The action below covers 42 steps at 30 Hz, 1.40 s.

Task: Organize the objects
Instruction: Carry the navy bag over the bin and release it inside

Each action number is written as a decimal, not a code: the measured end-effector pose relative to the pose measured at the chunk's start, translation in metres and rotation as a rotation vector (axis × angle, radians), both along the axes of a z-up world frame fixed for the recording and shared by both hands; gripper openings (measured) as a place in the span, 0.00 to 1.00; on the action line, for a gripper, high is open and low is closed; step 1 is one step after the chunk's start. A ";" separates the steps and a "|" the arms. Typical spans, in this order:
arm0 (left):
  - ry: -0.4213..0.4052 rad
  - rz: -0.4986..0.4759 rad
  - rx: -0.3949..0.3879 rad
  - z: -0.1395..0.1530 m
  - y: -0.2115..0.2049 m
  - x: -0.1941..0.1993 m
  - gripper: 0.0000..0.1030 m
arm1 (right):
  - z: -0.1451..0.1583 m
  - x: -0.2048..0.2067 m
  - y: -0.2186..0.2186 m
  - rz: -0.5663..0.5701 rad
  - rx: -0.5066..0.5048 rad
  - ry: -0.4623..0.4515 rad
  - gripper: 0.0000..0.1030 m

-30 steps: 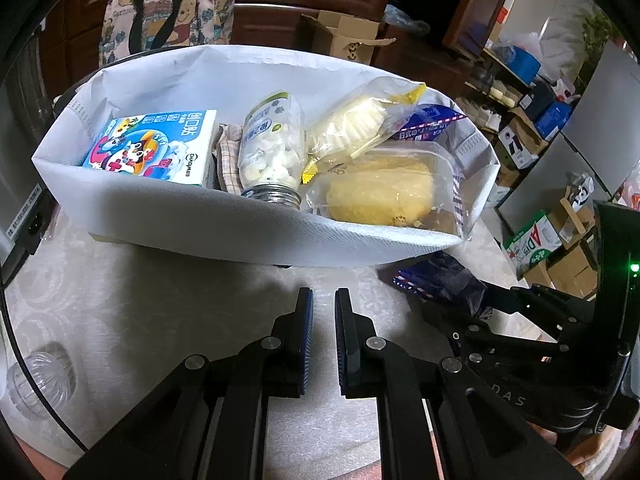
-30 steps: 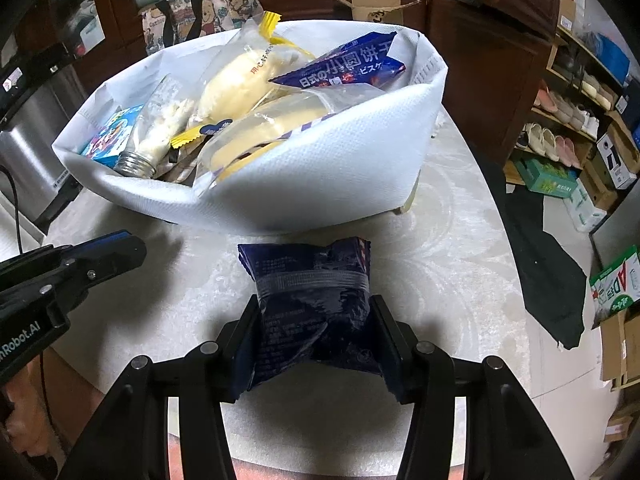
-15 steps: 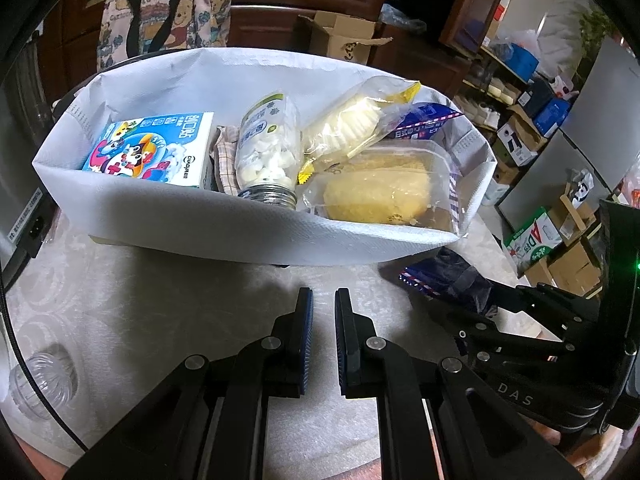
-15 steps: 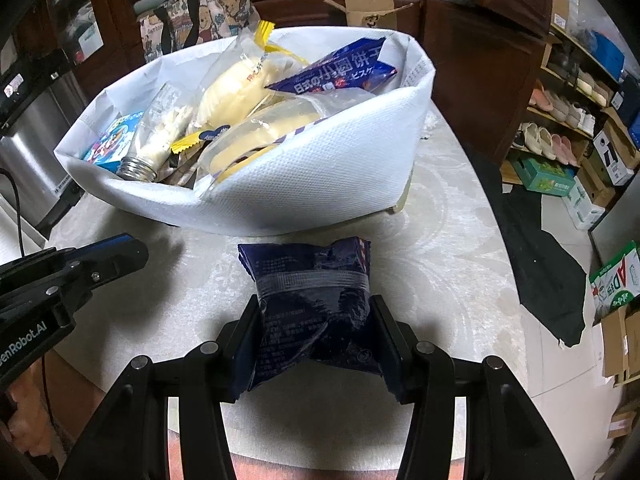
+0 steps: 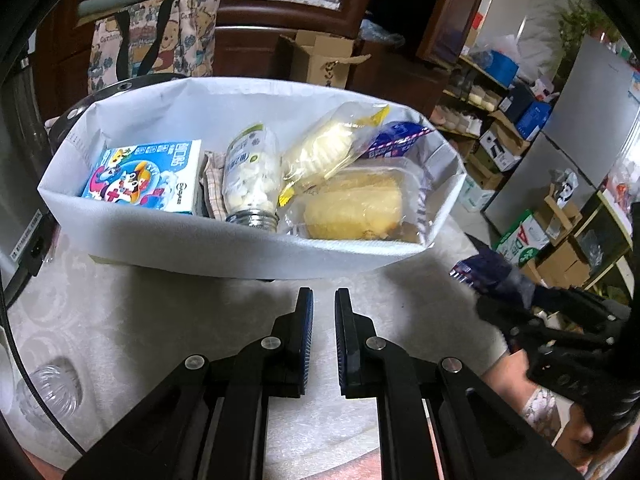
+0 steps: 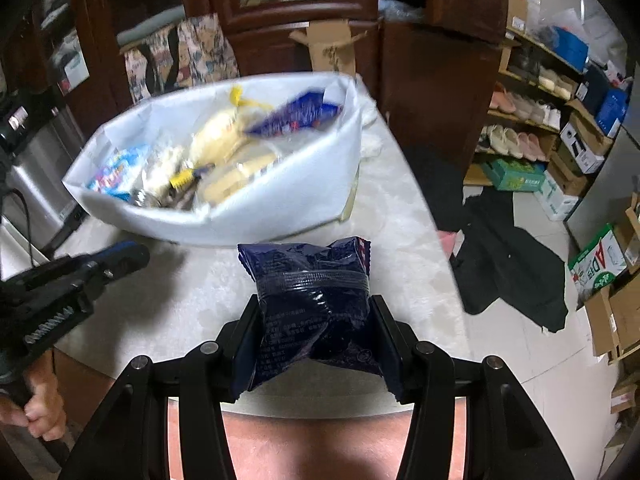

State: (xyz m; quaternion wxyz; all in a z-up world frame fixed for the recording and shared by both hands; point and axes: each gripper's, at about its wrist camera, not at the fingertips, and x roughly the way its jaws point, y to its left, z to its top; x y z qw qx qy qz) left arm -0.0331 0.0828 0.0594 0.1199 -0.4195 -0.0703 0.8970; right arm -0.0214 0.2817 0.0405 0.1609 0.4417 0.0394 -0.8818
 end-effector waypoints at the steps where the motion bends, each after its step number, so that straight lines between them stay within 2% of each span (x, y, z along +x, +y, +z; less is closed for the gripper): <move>1: 0.007 0.001 0.000 0.001 -0.001 0.000 0.09 | 0.006 0.001 0.000 0.000 -0.004 0.012 0.49; 5: 0.039 0.007 -0.010 0.007 -0.003 0.002 0.09 | 0.031 -0.001 -0.006 0.004 -0.008 0.069 0.49; 8: 0.051 -0.012 0.037 0.012 -0.008 0.003 0.09 | 0.047 -0.010 -0.017 0.018 -0.007 0.100 0.49; 12: 0.076 -0.031 0.093 0.022 -0.019 -0.005 0.09 | 0.058 -0.037 -0.032 0.009 0.005 0.122 0.49; 15: 0.066 -0.032 0.082 0.027 -0.023 -0.018 0.09 | 0.061 -0.069 -0.040 -0.031 -0.010 0.109 0.49; 19: 0.072 -0.033 0.055 0.030 -0.019 -0.029 0.09 | 0.059 -0.117 -0.044 -0.054 -0.060 0.063 0.49; 21: 0.062 -0.035 0.058 0.030 -0.016 -0.035 0.09 | 0.053 -0.134 -0.038 -0.071 -0.118 0.019 0.52; 24: 0.058 -0.017 0.035 0.031 -0.010 -0.042 0.09 | 0.024 -0.161 -0.033 -0.081 -0.160 -0.145 0.51; 25: 0.062 -0.009 0.025 0.030 -0.008 -0.043 0.09 | 0.015 -0.164 -0.033 -0.085 -0.164 -0.172 0.51; 29: 0.072 -0.005 0.021 0.029 -0.002 -0.043 0.09 | 0.015 -0.158 -0.045 -0.072 -0.124 -0.118 0.56; 31: 0.081 -0.004 -0.001 0.029 0.000 -0.041 0.09 | 0.014 -0.155 -0.053 -0.049 -0.102 -0.107 0.68; 34: 0.097 0.011 -0.045 0.029 0.002 -0.037 0.09 | 0.015 -0.148 -0.057 -0.022 -0.082 -0.087 0.70; 37: 0.111 0.032 -0.072 0.027 0.000 -0.032 0.12 | 0.023 -0.144 -0.046 -0.011 -0.162 -0.097 0.70; 42: 0.138 0.042 -0.061 0.028 -0.005 -0.024 0.12 | 0.039 -0.129 -0.020 0.032 -0.355 -0.101 0.70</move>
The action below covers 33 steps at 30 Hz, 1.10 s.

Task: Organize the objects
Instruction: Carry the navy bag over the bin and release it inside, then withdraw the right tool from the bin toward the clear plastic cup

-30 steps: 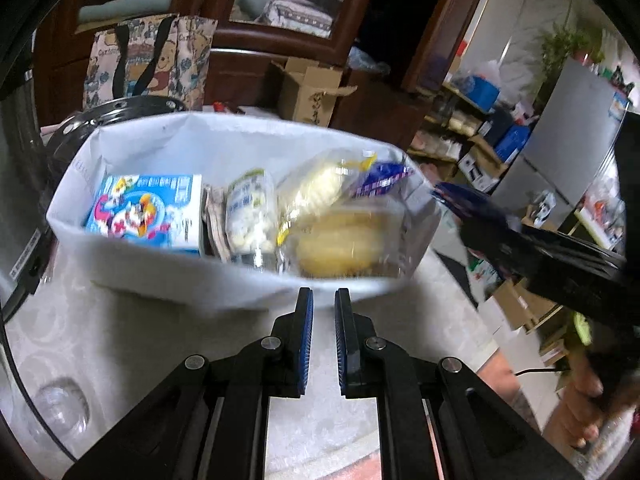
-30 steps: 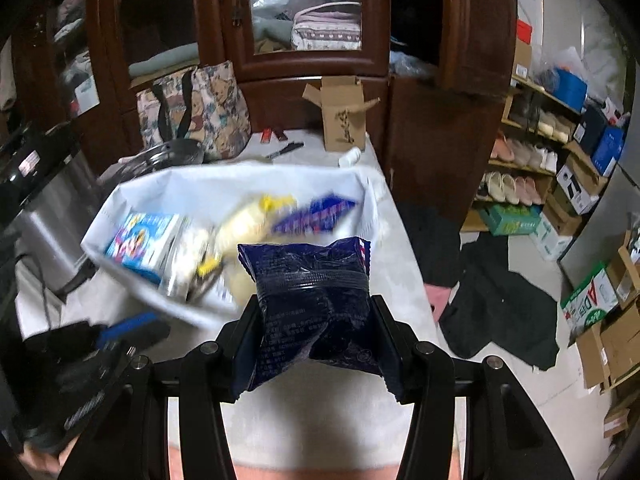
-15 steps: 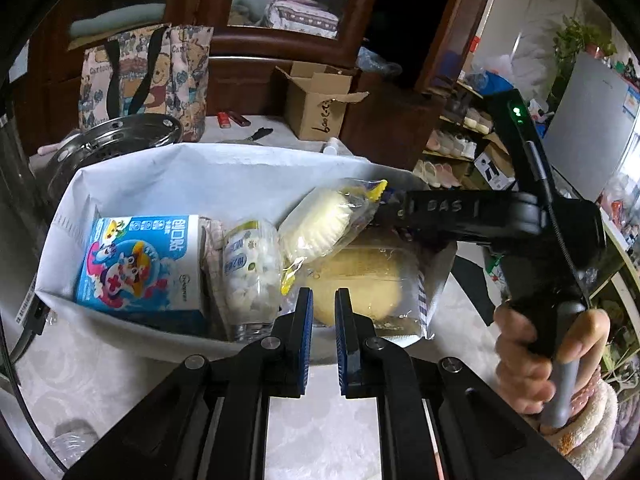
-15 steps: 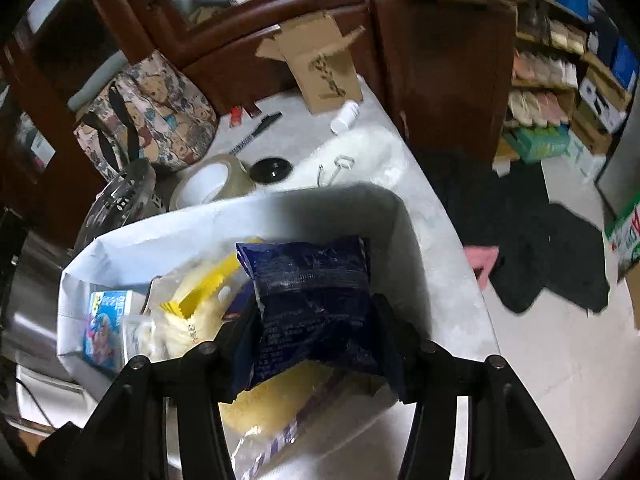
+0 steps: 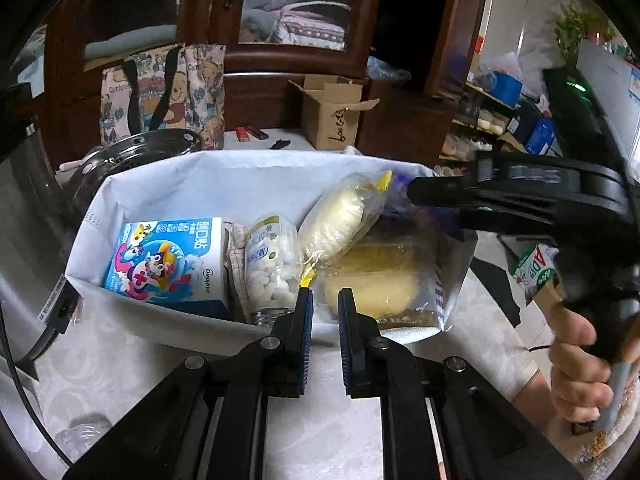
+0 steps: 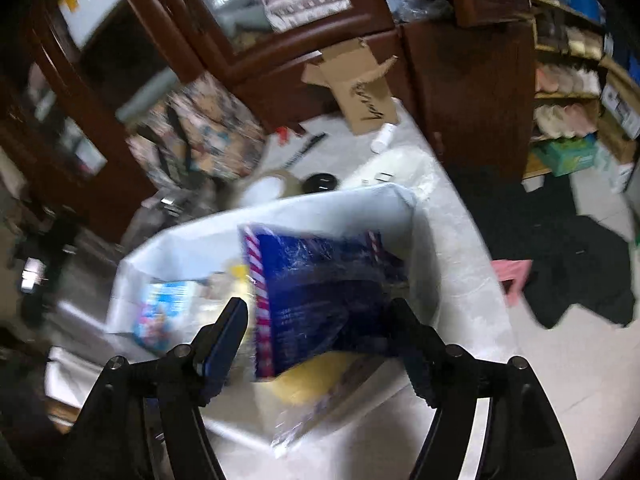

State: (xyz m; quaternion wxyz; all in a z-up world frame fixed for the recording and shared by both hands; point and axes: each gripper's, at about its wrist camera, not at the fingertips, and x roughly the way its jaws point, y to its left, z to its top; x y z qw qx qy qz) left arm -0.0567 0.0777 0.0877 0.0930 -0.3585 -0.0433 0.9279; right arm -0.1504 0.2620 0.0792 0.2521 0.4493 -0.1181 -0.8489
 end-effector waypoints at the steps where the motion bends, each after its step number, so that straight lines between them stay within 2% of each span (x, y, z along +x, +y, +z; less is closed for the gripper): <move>1: 0.011 -0.002 0.008 0.001 -0.001 0.002 0.13 | 0.001 0.003 0.003 0.019 -0.041 -0.002 0.70; 4: 0.053 -0.002 0.019 0.005 -0.002 0.008 0.20 | 0.010 0.013 0.007 0.068 -0.134 0.022 0.70; 6: 0.083 -0.003 0.017 0.007 -0.001 0.011 0.42 | 0.019 0.021 0.005 0.070 -0.128 0.076 0.70; 8: 0.099 0.010 0.012 0.007 -0.001 0.011 0.48 | 0.025 0.028 0.001 0.059 -0.092 0.129 0.70; 12: 0.140 0.075 -0.042 0.007 -0.002 0.014 0.48 | 0.023 0.043 -0.012 0.091 -0.034 0.154 0.70; 17: 0.219 0.060 -0.108 0.010 0.007 0.028 0.48 | 0.017 0.061 -0.022 0.109 0.017 0.184 0.70; 21: 0.194 0.080 -0.078 0.000 0.005 0.030 0.49 | 0.010 0.071 -0.017 0.090 0.039 0.209 0.70; 24: 0.176 0.102 -0.040 -0.007 0.001 0.029 0.49 | -0.001 0.074 -0.010 0.087 0.018 0.182 0.70; 27: 0.178 0.104 -0.037 -0.008 0.000 0.030 0.49 | -0.011 0.078 -0.002 0.080 -0.001 0.164 0.70; 30: 0.188 0.084 -0.026 -0.009 0.003 0.031 0.49 | -0.012 0.086 0.005 0.077 -0.020 0.188 0.70; 33: 0.151 0.055 -0.034 -0.013 0.011 0.028 0.49 | -0.011 0.095 0.007 0.075 -0.019 0.223 0.70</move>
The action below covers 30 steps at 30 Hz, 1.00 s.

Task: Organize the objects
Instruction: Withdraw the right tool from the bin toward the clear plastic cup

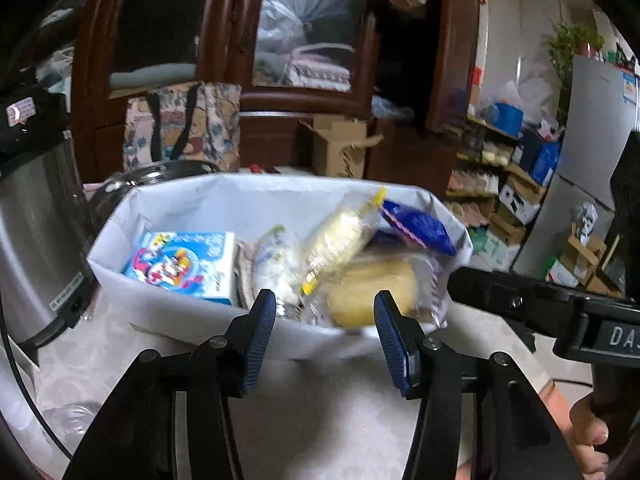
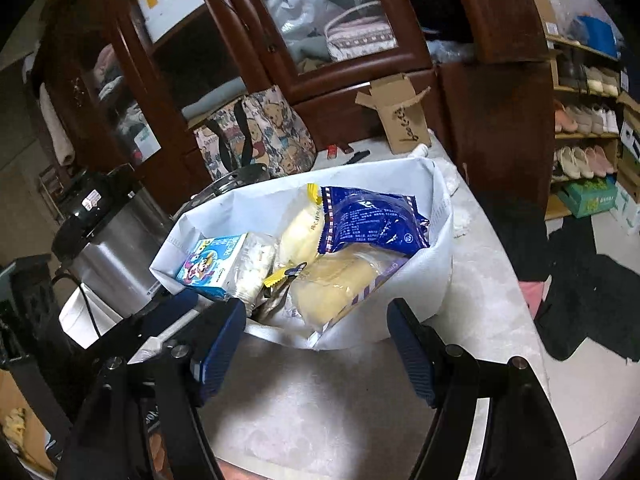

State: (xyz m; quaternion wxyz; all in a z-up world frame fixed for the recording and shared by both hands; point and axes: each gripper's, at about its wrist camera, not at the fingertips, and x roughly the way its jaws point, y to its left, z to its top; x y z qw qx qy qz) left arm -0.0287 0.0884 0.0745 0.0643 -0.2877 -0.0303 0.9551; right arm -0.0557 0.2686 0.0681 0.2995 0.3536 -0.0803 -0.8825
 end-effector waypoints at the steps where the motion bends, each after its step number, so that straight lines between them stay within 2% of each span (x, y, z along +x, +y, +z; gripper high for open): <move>1: -0.015 -0.009 -0.009 -0.002 0.003 -0.001 0.49 | 0.000 0.002 0.000 -0.010 0.007 0.012 0.70; 8: -0.031 -0.035 -0.063 -0.007 0.013 0.002 0.49 | -0.005 0.005 -0.008 -0.020 0.071 0.021 0.70; 14: -0.085 -0.018 -0.004 -0.007 0.001 0.001 0.49 | -0.006 0.009 -0.012 -0.008 0.085 0.037 0.70; 17: -0.128 -0.007 0.056 -0.008 -0.021 0.003 0.49 | -0.005 0.011 -0.014 0.014 0.082 0.037 0.70; 20: -0.163 -0.041 0.094 -0.010 -0.042 0.010 0.49 | -0.006 0.017 -0.021 0.047 0.084 0.038 0.70; 24: -0.143 -0.032 0.091 -0.010 -0.079 0.029 0.49 | -0.010 0.026 -0.036 0.073 0.108 0.045 0.70; 30: -0.080 0.017 0.240 -0.007 -0.147 0.066 0.49 | -0.022 0.033 -0.057 0.094 0.144 0.017 0.70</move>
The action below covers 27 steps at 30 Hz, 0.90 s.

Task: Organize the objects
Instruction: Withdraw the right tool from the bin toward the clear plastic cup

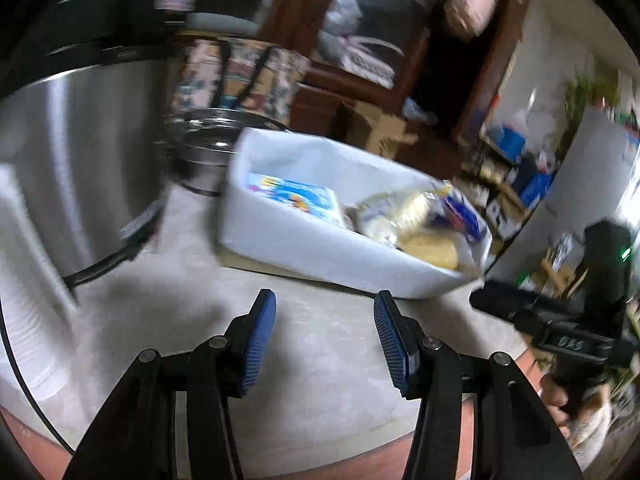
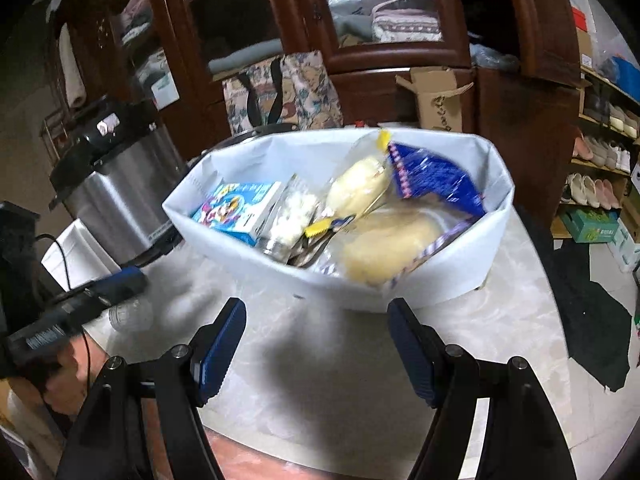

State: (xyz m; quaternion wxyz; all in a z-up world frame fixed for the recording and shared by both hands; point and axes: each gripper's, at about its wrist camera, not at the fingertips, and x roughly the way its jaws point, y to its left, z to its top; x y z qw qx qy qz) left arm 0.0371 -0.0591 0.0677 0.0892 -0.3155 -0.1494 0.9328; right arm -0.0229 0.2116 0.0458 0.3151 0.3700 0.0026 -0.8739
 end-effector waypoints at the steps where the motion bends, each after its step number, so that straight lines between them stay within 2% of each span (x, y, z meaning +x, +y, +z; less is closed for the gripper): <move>1: -0.004 0.018 0.018 -0.001 -0.010 0.003 0.49 | -0.002 0.000 -0.003 0.004 0.001 -0.007 0.70; 7: -0.083 0.205 0.061 -0.009 -0.054 0.004 0.51 | -0.009 0.001 -0.014 0.016 0.038 -0.013 0.70; 12: -0.188 0.276 0.017 -0.021 -0.060 -0.002 0.52 | -0.012 -0.001 -0.014 0.019 0.047 -0.020 0.70; 14: -0.221 0.273 0.018 -0.026 -0.059 -0.004 0.51 | -0.013 -0.002 -0.013 0.018 0.047 -0.025 0.70; 17: -0.272 0.229 0.043 -0.034 -0.054 -0.007 0.51 | -0.013 -0.003 -0.012 0.020 0.046 -0.030 0.70; 20: -0.297 0.147 0.107 -0.040 -0.043 -0.010 0.52 | -0.013 -0.003 -0.012 0.021 0.045 -0.032 0.70; 24: -0.346 -0.083 0.243 -0.052 0.000 -0.026 0.51 | -0.011 -0.002 -0.011 0.027 0.037 -0.035 0.70; 27: -0.382 -0.179 0.254 -0.059 0.040 -0.036 0.51 | -0.010 -0.002 -0.007 0.026 0.021 -0.037 0.70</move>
